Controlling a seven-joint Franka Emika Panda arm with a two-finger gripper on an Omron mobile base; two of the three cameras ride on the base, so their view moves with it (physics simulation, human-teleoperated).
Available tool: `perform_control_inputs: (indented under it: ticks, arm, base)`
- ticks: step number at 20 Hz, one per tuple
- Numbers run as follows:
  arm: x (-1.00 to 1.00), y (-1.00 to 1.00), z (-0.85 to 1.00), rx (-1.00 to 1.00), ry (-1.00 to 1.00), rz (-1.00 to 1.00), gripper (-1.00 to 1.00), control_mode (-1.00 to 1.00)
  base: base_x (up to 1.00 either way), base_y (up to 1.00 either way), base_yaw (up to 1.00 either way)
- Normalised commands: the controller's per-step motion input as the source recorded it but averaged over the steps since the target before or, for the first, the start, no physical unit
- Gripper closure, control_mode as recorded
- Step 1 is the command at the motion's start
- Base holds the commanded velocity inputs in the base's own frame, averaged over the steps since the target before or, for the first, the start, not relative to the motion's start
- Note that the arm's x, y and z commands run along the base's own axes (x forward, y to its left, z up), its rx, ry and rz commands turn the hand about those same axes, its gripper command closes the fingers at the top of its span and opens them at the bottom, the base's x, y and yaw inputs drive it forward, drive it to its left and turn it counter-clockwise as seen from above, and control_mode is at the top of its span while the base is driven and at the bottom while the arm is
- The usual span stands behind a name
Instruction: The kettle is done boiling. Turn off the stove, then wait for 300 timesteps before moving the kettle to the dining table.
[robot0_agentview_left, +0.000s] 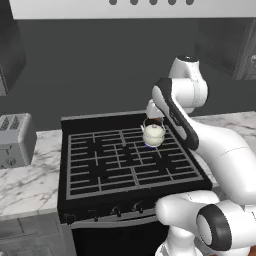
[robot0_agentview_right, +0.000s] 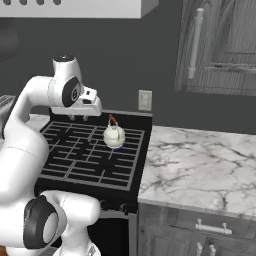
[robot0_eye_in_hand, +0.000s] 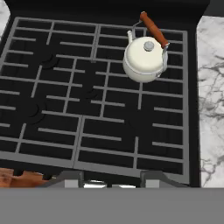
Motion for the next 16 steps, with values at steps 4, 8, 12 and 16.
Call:
perform_control_inputs:
  ticks: [4,8,12,16]
  arm:
    - [0.00,0.01,0.00,0.00,0.00,0.00,-1.00,1.00]
    - [0.00,0.00,0.00,0.00,0.00,0.00,-1.00,1.00]
    - [0.00,0.00,0.00,0.00,0.00,0.00,-1.00,1.00]
    - [0.00,0.00,0.00,0.00,0.00,0.00,-1.00,1.00]
  base:
    - [0.00,0.25,0.00]
    - [0.00,0.57,0.00]
    - [0.00,0.54,0.00]
    - [0.00,0.50,0.00]
